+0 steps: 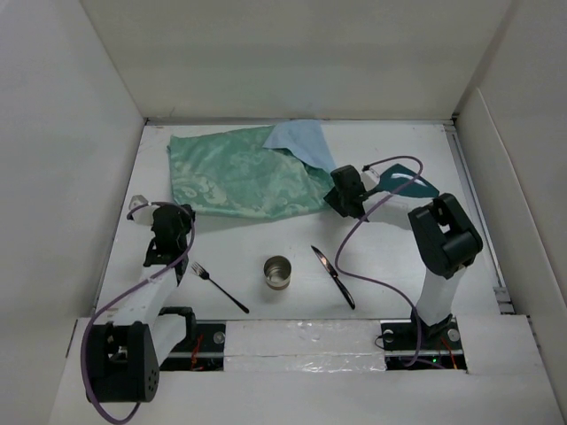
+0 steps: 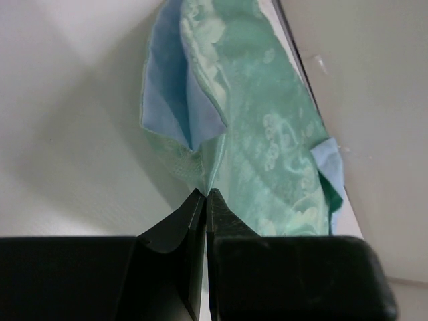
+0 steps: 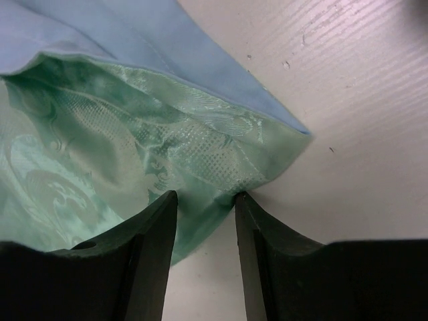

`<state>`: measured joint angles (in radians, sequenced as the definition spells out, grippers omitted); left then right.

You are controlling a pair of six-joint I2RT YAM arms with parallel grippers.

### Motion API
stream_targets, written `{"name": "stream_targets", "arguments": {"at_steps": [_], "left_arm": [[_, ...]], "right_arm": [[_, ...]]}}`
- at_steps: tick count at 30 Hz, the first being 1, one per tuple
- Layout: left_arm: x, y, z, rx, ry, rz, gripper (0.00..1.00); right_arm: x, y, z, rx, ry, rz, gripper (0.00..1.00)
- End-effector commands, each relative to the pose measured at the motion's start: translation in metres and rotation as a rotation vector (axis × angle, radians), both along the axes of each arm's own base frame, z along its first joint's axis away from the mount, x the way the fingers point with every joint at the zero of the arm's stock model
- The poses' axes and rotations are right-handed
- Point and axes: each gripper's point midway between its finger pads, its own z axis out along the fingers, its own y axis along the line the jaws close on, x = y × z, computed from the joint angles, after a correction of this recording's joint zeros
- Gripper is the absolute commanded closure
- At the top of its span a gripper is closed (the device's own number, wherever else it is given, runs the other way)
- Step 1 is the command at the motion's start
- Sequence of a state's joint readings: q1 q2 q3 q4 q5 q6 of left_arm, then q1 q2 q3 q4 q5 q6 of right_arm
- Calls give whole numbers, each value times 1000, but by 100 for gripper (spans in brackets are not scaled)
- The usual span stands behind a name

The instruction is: Set the dinner table for one person

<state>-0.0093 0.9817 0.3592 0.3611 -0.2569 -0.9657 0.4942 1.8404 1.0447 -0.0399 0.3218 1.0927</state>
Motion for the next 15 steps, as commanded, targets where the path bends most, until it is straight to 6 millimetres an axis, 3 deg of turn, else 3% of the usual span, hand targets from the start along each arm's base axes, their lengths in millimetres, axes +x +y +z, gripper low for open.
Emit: {"name": "stream_targets", "arguments": {"at_steps": [1, 8, 15], "left_arm": [[2, -2, 32, 9, -134, -17, 100], [1, -2, 42, 26, -158, -24, 100], [1, -4, 29, 16, -133, -31, 100]], "right_arm": [[-11, -19, -21, -61, 78, -172, 54], [-15, -28, -20, -20, 57, -266, 54], [-9, -32, -20, -30, 64, -282, 56]]}}
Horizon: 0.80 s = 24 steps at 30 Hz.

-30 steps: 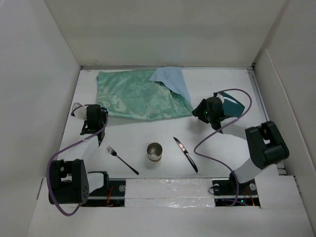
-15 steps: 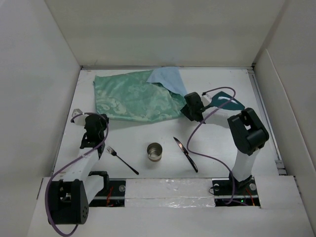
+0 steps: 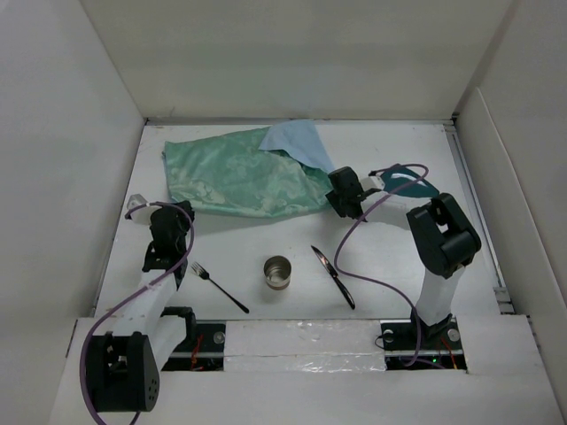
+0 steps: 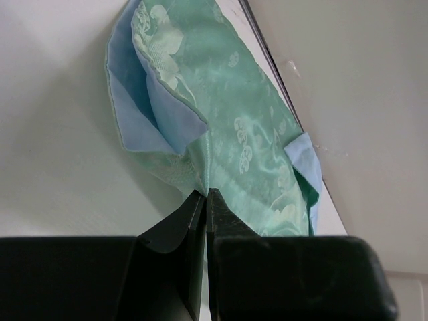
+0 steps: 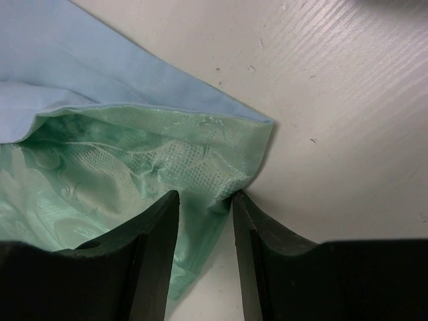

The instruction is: Set the dinner table for one person

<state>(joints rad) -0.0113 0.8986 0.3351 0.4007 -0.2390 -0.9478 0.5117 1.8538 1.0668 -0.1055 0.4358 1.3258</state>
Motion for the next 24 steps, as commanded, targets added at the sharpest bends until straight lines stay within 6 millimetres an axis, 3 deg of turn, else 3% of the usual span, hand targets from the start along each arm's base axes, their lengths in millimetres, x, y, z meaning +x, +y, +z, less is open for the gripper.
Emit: {"name": "stream_targets", "arguments": {"at_steps": [1, 6, 8, 10, 12, 13, 15, 18, 19, 20, 22, 23, 24], "left_arm": [[3, -1, 5, 4, -37, -7, 100], [3, -1, 7, -4, -47, -3, 100], [2, 3, 9, 1, -38, 16, 100], [1, 5, 14, 6, -47, 29, 100], [-1, 8, 17, 13, -50, 42, 100], [-2, 10, 18, 16, -54, 55, 100], [-5, 15, 19, 22, -49, 69, 100], [-7, 22, 24, 28, -64, 81, 100], [-7, 21, 30, 26, -79, 75, 100], [-6, 20, 36, 24, -92, 71, 100], [-1, 13, 63, -3, -155, 40, 100], [1, 10, 75, -15, -180, 26, 100], [4, 6, 101, -37, -237, 8, 100]], "right_arm": [[-13, -24, -19, -81, 74, -62, 58], [-12, -29, -21, -82, 74, -80, 61], [-11, -29, -20, -89, 84, -85, 72], [-11, -29, -20, -90, 84, -89, 74], [-10, -29, -18, -89, 70, -87, 85], [-8, -33, -16, -88, 61, -91, 99], [-6, -37, -14, -87, 30, -82, 100], [-3, -45, 8, -130, -62, -54, 100], [-2, -48, 21, -159, -102, -51, 100], [-1, -47, 51, -168, -172, -32, 100], [2, -41, 96, -245, -295, 42, 100], [0, -42, 137, -254, -383, 58, 100], [-4, -43, 161, -328, -416, 112, 100]]}}
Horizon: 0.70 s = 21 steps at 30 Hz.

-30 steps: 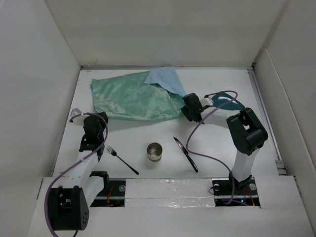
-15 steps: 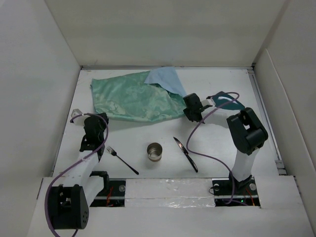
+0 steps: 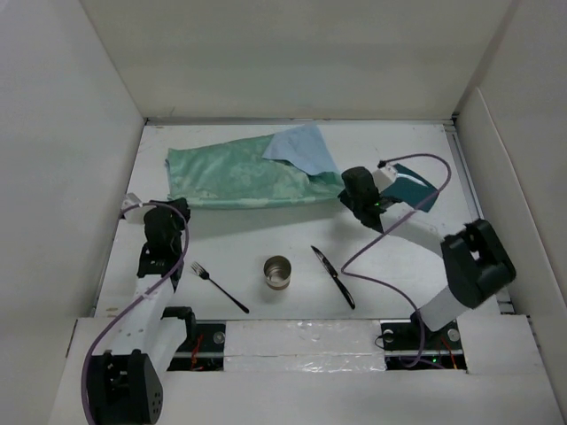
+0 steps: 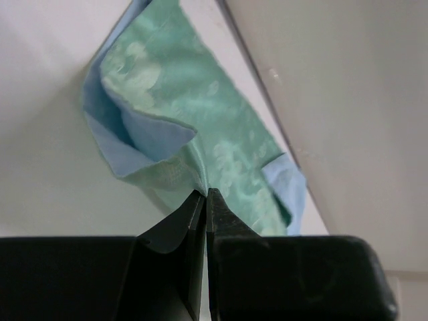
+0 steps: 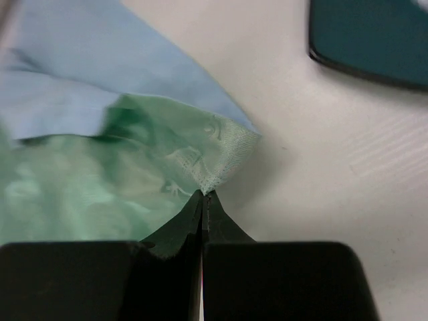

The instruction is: Set the dinner table for one person

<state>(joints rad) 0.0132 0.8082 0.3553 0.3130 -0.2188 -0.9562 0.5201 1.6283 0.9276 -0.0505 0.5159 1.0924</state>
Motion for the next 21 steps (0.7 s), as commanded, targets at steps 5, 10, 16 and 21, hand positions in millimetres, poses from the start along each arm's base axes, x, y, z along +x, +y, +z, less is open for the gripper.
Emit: {"name": "stream_targets", "arguments": {"at_steps": [5, 10, 16, 21], "left_arm": [[17, -22, 183, -20, -347, -139, 100], [3, -38, 300, 72, -503, -239, 100], [4, -39, 329, 111, -533, -251, 100], [36, -39, 294, 114, -434, -260, 100]], "right_arm": [[-24, -30, 231, -255, -482, 102, 100], [-87, -59, 350, -250, -699, 183, 100], [-109, -67, 384, -291, -724, 236, 100], [-79, -71, 387, -332, -711, 233, 100]]}}
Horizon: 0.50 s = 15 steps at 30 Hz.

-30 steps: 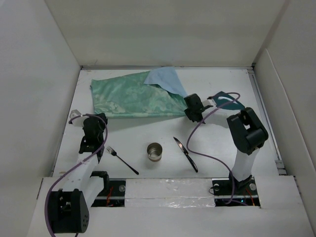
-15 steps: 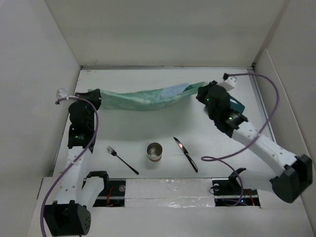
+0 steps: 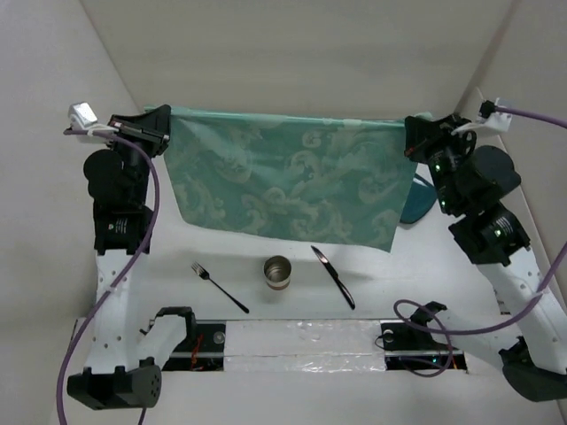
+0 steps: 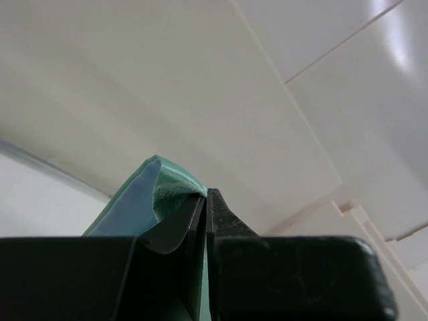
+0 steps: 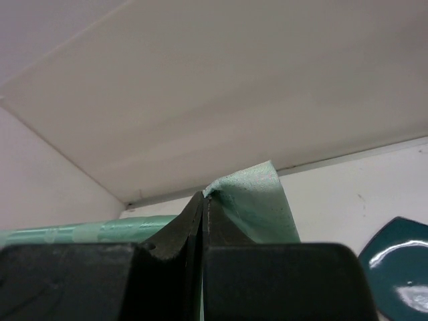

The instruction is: Set the dinner table for one person

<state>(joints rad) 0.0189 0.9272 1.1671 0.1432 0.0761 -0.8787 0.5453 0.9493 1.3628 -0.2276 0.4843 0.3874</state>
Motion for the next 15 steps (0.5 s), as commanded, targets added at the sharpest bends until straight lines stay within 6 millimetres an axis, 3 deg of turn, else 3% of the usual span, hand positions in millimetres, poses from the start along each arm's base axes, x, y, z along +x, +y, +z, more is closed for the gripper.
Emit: {"name": "stream_targets", "arguments": {"at_steps": [1, 3, 5, 6, 8, 9, 10, 11, 12, 13, 14, 15], "left_arm": [[31, 9, -30, 37, 90, 38, 100], [55, 9, -50, 45, 151, 37, 100], [73, 8, -61, 60, 192, 22, 100], [91, 7, -64, 65, 218, 16, 100], [110, 9, -73, 80, 272, 3, 100], [134, 12, -67, 80, 292, -31, 100], [134, 12, -67, 80, 293, -32, 100], [146, 13, -52, 81, 272, -47, 100], [151, 12, -45, 84, 260, -76, 100], [152, 15, -48, 85, 294, -76, 100], [155, 21, -31, 93, 268, -66, 100], [154, 20, -29, 101, 272, -75, 100]], "right_arm": [[32, -9, -18, -117, 66, -37, 100], [59, -2, -30, -136, 100, -12, 100], [79, -1, -25, -136, 91, 4, 100], [99, 5, -39, -153, 128, 15, 100], [118, 5, -24, -142, 102, 39, 100], [141, 14, -15, -140, 104, 79, 100], [141, 14, -15, -140, 104, 79, 100], [147, 11, -8, -139, 98, 73, 100], [162, 17, -16, -147, 124, 82, 100], [161, 11, 8, -144, 94, 75, 100], [164, 7, 14, -145, 89, 73, 100], [168, 12, 13, -147, 94, 95, 100]]}}
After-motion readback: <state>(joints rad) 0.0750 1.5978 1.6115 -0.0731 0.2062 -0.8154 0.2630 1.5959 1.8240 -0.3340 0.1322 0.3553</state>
